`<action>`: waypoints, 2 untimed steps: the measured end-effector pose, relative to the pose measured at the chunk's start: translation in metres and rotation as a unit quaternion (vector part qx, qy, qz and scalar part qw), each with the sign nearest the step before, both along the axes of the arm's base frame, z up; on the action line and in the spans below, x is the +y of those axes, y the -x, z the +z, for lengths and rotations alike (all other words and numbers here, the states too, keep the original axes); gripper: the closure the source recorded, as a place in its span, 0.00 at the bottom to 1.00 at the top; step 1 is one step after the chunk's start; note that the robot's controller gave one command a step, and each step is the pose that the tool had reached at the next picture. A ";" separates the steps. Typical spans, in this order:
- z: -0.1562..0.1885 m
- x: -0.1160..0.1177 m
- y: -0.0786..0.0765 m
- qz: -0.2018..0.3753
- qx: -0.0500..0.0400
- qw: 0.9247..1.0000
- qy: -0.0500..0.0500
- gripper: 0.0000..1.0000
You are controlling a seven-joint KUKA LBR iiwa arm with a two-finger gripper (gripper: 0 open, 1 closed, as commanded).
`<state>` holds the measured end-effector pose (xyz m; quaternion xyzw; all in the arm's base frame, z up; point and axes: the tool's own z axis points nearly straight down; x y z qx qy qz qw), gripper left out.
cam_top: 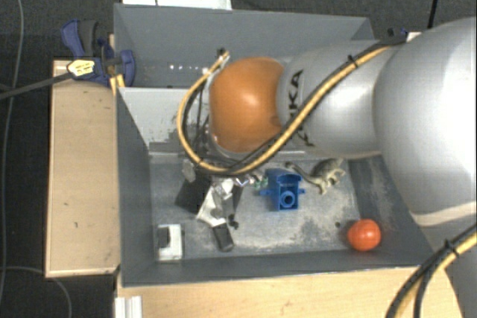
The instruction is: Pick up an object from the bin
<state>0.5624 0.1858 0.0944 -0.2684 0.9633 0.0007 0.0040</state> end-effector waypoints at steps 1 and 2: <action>-0.020 0.008 -0.006 0.087 0.004 0.996 0.002 1.00; -0.020 0.008 -0.006 0.084 0.005 0.996 0.002 1.00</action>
Offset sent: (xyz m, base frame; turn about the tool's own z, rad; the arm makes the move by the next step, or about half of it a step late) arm 0.0000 0.0000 0.0000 0.0000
